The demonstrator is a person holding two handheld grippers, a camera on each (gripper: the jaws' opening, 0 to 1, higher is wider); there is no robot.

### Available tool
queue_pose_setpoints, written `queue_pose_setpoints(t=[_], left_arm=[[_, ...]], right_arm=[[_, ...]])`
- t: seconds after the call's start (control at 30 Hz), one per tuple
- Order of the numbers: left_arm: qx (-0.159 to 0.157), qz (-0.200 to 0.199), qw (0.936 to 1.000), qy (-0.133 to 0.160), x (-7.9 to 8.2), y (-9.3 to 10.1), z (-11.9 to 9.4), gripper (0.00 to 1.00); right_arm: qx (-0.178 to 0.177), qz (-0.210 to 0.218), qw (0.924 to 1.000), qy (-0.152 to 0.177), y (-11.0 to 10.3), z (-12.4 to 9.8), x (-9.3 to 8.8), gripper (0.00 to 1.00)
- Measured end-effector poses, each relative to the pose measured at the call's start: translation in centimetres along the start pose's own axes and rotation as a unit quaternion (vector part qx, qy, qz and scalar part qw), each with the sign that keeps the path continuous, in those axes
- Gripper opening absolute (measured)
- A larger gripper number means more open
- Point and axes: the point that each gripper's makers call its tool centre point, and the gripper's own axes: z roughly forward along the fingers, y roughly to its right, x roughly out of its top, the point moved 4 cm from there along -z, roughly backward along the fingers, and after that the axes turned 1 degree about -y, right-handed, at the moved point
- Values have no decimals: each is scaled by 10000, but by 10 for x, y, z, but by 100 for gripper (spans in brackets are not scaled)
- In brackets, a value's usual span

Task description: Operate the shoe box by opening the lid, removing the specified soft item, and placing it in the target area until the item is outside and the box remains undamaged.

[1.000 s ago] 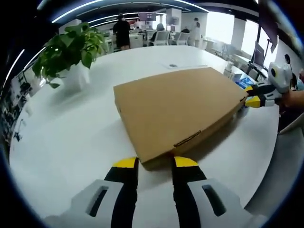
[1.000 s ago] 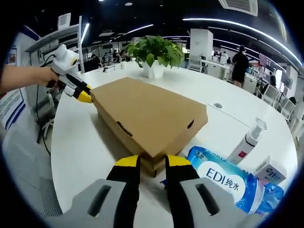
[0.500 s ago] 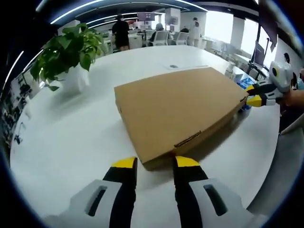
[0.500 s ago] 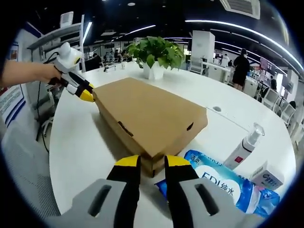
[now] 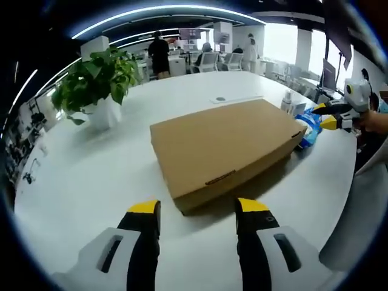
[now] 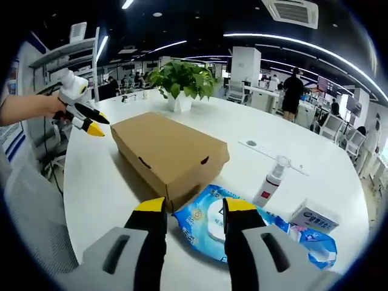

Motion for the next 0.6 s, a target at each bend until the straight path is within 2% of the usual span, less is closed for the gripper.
queue_pose_setpoints(t=[0.27,0.47,0.6], left_arm=[[-153,23,9992,380,7,35,-20,59],[-274,-29,9978,606,7,60,-32,66],[-232,-70,9961,847,6,72,-42,72]], right_arm=[[-276,127,9995,-2,14,-39,-16,47],[-439,200,9988,-23,21,-66,-32,58],[-541,321,9980,-53,26,-84,-45,64]])
